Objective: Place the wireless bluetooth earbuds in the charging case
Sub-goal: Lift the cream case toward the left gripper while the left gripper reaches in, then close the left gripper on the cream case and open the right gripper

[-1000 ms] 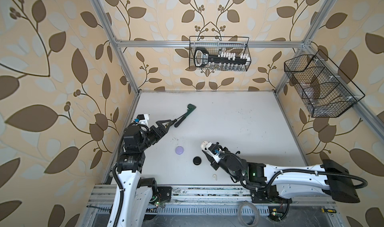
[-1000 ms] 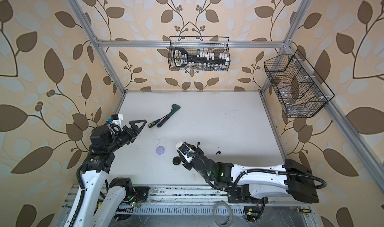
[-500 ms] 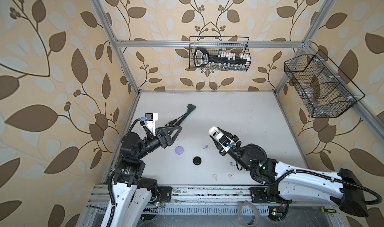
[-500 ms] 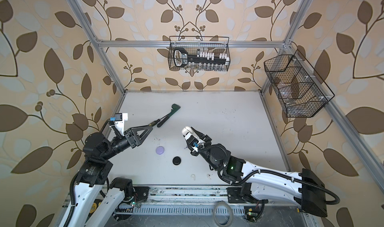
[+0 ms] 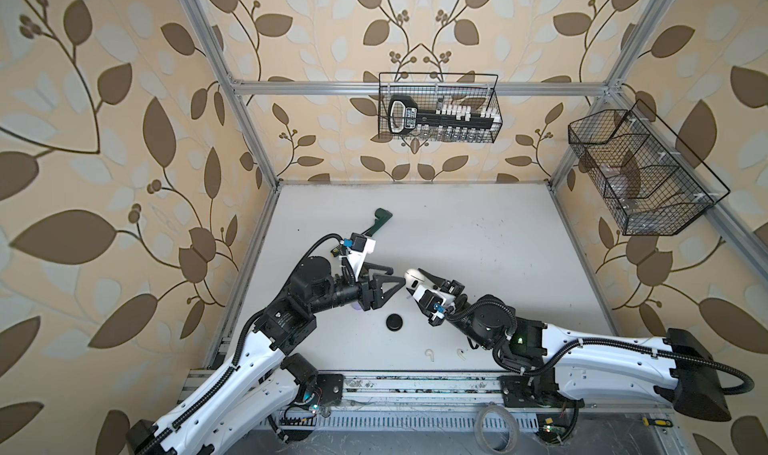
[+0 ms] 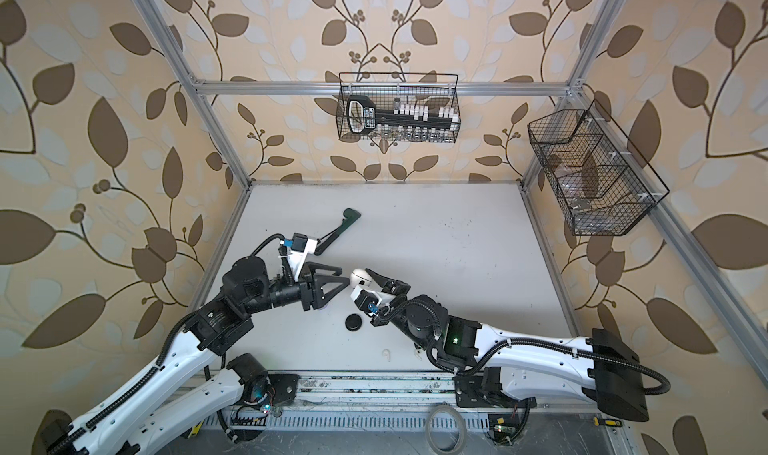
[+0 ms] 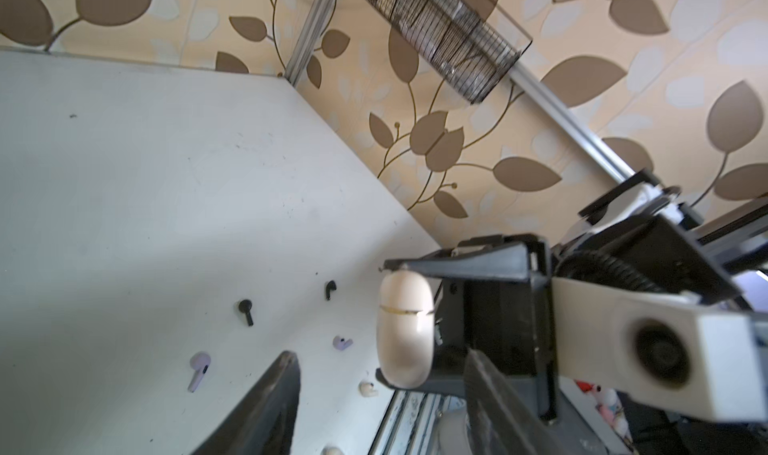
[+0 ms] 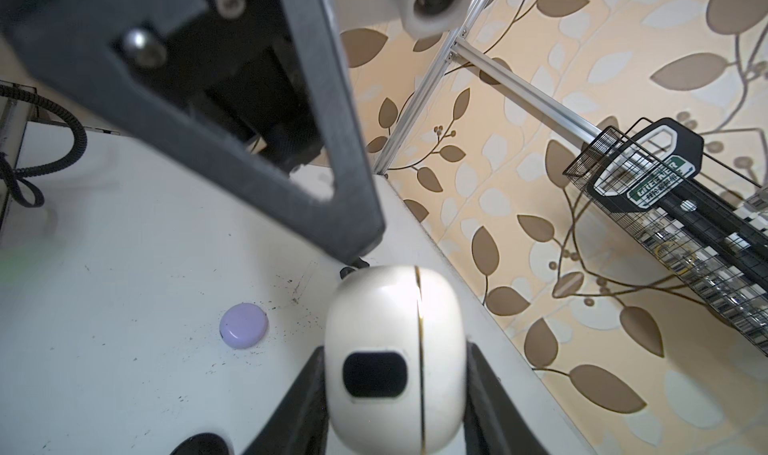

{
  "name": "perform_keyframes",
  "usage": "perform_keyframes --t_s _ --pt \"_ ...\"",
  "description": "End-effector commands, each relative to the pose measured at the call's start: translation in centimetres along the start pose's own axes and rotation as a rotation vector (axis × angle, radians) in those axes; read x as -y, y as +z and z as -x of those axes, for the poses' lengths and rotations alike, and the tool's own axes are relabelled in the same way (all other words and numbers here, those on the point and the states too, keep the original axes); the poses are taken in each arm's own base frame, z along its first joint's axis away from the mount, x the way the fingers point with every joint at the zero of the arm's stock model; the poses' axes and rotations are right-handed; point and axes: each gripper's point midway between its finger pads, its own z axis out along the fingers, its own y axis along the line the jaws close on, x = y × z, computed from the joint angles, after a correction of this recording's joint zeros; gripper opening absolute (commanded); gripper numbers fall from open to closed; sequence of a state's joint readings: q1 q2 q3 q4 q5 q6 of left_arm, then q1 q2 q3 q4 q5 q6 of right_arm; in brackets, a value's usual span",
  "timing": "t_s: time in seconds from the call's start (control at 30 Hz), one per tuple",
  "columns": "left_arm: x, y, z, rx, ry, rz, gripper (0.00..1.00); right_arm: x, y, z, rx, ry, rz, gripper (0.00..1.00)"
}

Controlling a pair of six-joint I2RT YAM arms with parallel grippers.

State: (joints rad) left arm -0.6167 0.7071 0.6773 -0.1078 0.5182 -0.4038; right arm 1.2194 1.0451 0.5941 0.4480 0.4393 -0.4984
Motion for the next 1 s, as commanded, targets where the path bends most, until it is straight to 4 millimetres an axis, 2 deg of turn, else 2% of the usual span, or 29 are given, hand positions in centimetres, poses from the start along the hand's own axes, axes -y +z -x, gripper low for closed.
perform_keyframes --t_s 0.0,0.17,0.53,0.63,0.8,0.97 --pt "0.3 -0.3 1.7 0.056 0.127 0.041 0.63 0.5 -0.1 2.6 0.067 0.018 0.004 0.08" --pt "1.1 0.2 1.3 0.032 0.148 0.013 0.58 0.3 0.2 3.4 0.085 0.027 0.016 0.08" --pt "1.5 0.5 0.9 0.014 0.154 -0.007 0.52 0.1 0.9 4.4 0.099 0.031 0.018 0.07" --pt "1.7 0.6 0.8 0.006 0.154 -0.015 0.45 -0.1 0.9 4.6 0.104 0.024 0.026 0.07" --pt "1.8 0.7 0.7 -0.001 0.158 -0.027 0.43 -0.3 0.9 4.9 0.115 0.017 0.032 0.07" --pt "1.9 0.8 0.5 -0.008 0.160 -0.035 0.35 -0.3 0.8 5.1 0.121 0.015 0.038 0.07"
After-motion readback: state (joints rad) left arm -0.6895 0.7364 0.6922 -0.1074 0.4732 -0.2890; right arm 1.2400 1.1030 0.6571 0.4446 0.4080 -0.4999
